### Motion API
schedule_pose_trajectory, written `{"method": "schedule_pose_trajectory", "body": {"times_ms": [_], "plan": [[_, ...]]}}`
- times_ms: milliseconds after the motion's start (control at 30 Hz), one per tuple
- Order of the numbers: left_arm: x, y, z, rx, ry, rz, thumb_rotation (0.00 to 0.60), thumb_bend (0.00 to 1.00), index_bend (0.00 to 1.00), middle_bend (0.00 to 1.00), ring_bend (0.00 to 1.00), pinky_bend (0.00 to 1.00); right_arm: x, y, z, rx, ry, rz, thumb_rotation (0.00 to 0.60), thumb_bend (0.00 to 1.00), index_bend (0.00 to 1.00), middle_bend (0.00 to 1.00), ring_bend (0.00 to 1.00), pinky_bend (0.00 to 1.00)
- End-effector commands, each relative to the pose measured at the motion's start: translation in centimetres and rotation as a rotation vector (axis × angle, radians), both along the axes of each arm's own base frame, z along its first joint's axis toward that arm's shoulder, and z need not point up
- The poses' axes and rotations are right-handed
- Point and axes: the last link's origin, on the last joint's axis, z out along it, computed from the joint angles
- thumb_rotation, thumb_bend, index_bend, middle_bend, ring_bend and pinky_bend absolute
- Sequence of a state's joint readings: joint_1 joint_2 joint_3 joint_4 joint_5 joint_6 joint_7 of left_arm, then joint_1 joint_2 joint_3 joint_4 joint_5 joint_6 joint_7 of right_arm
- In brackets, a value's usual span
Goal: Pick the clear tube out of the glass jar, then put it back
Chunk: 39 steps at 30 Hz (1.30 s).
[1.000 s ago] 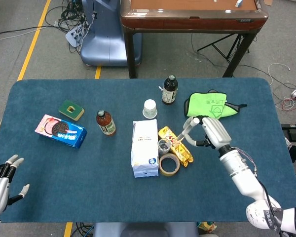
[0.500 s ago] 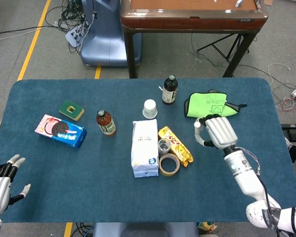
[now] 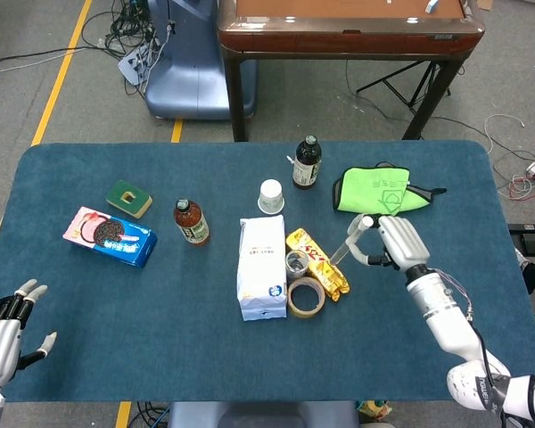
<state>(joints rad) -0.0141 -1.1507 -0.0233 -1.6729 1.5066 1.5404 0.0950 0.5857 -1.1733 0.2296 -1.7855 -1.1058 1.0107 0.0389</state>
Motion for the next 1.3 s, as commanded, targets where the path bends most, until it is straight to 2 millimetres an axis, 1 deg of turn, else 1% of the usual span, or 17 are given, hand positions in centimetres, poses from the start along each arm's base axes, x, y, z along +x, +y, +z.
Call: {"method": "schedule_pose_trajectory", "body": {"times_ms": [33, 100, 200, 267, 400, 467, 600, 767, 867, 933, 1000, 1100, 1233, 1300], "plan": [[0.0, 0.0, 0.0, -0.002, 0.0, 0.001, 0.6, 0.3, 0.15, 0.09, 0.17, 0.13, -0.2, 0.4, -0.8, 0.012, 0.016, -0.01, 0.6, 0.51, 0.68, 0.52, 0.38, 0.32], [-0.1, 0.0, 0.0, -0.003, 0.0, 0.003, 0.6, 0.3, 0.15, 0.09, 0.17, 0.13, 0.2, 0.5, -0.8, 0.058, -0.087, -0.049, 0.6, 0.51, 0.68, 0.52, 0.39, 0.32], [-0.1, 0.0, 0.0, -0.003, 0.001, 0.005, 0.6, 0.3, 0.15, 0.09, 0.17, 0.13, 0.5, 0.5, -0.7, 0.103, -0.194, -0.081, 0.6, 0.51, 0.68, 0.52, 0.39, 0.32], [-0.2, -0.1, 0.0, -0.002, 0.001, 0.006, 0.6, 0.3, 0.15, 0.09, 0.17, 0.13, 0.5, 0.5, -0.6, 0.115, -0.222, -0.084, 0.6, 0.51, 0.68, 0.52, 0.39, 0.32], [-0.2, 0.0, 0.0, -0.003, 0.002, 0.006, 0.6, 0.3, 0.15, 0.09, 0.17, 0.13, 0.3, 0.5, -0.6, 0.123, -0.218, -0.08, 0.6, 0.51, 0.68, 0.52, 0.39, 0.32], [-0.2, 0.0, -0.1, -0.005, 0.002, 0.007, 0.6, 0.3, 0.15, 0.09, 0.17, 0.13, -0.1, 0.3, -0.6, 0.107, -0.175, -0.065, 0.6, 0.51, 0.68, 0.52, 0.39, 0.32], [-0.2, 0.0, -0.1, -0.004, 0.003, 0.007, 0.6, 0.3, 0.15, 0.09, 0.17, 0.13, -0.8, 0.1, -0.5, 0.012, -0.005, 0.004, 0.6, 0.51, 0.68, 0.52, 0.39, 0.32], [-0.1, 0.1, -0.2, -0.008, 0.004, 0.008, 0.6, 0.3, 0.15, 0.09, 0.17, 0.13, -0.9, 0.0, -0.4, -0.096, 0.156, 0.072, 0.6, 0.51, 0.68, 0.52, 0.39, 0.32], [-0.2, 0.1, -0.2, -0.008, 0.004, 0.009, 0.6, 0.3, 0.15, 0.09, 0.17, 0.13, -0.8, 0.0, -0.5, -0.125, 0.188, 0.084, 0.6, 0.51, 0.69, 0.52, 0.39, 0.32], [-0.2, 0.1, -0.2, -0.008, 0.004, 0.01, 0.6, 0.3, 0.15, 0.09, 0.17, 0.13, -0.5, 0.2, -0.8, -0.087, 0.113, 0.049, 0.6, 0.51, 0.69, 0.52, 0.39, 0.32], [-0.2, 0.1, -0.2, -0.007, 0.003, 0.012, 0.6, 0.3, 0.15, 0.09, 0.17, 0.13, 0.0, 0.5, -0.9, -0.022, -0.009, -0.003, 0.6, 0.51, 0.69, 0.52, 0.39, 0.32], [-0.2, 0.1, -0.2, -0.008, 0.002, 0.01, 0.6, 0.3, 0.15, 0.09, 0.17, 0.13, 0.4, 0.7, -0.8, 0.053, -0.13, -0.047, 0.6, 0.51, 0.69, 0.52, 0.39, 0.32], [-0.3, 0.0, -0.1, -0.006, 0.001, 0.011, 0.6, 0.3, 0.15, 0.09, 0.17, 0.13, 0.9, 0.9, -0.7, 0.102, -0.221, -0.067, 0.6, 0.51, 0.69, 0.52, 0.39, 0.32], [-0.3, -0.1, -0.1, -0.006, 0.001, 0.012, 0.6, 0.3, 0.15, 0.09, 0.17, 0.13, 0.9, 0.8, -0.5, 0.108, -0.222, -0.059, 0.6, 0.51, 0.69, 0.52, 0.39, 0.32]]}}
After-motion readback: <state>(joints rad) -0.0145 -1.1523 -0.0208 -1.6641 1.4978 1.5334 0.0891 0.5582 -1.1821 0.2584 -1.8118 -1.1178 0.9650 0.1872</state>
